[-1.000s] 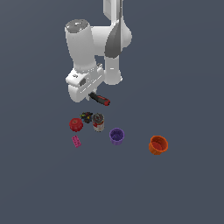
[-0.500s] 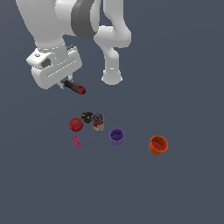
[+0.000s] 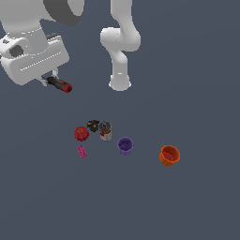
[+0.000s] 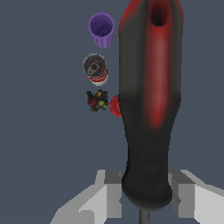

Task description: Pick up a designated object from a clutter of objects.

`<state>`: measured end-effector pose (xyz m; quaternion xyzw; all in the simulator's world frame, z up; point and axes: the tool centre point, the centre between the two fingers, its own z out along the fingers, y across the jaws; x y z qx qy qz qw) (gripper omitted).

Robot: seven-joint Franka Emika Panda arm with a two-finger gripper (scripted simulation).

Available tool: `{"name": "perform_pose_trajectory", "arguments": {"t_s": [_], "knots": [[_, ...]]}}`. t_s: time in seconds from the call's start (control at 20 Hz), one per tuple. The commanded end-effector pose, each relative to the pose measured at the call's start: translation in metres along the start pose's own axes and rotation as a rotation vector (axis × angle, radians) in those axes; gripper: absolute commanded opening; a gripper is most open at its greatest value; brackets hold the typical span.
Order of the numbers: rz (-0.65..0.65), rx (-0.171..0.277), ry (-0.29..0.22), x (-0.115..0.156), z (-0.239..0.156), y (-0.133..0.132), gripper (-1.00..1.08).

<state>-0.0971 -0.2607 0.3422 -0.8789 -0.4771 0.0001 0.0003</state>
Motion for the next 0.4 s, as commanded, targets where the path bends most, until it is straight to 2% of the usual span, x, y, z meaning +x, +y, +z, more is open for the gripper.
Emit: {"name": "perform_pose_trajectory", "arguments": {"t_s": [0.0,0.35], "knots": [[-0.001,0.0,0.0,-0.006,-0.0069,0.0058,-1.0],[-0.001,-0.001,0.0,-0.0121,-0.0137,0.0119,-1.0]]}}
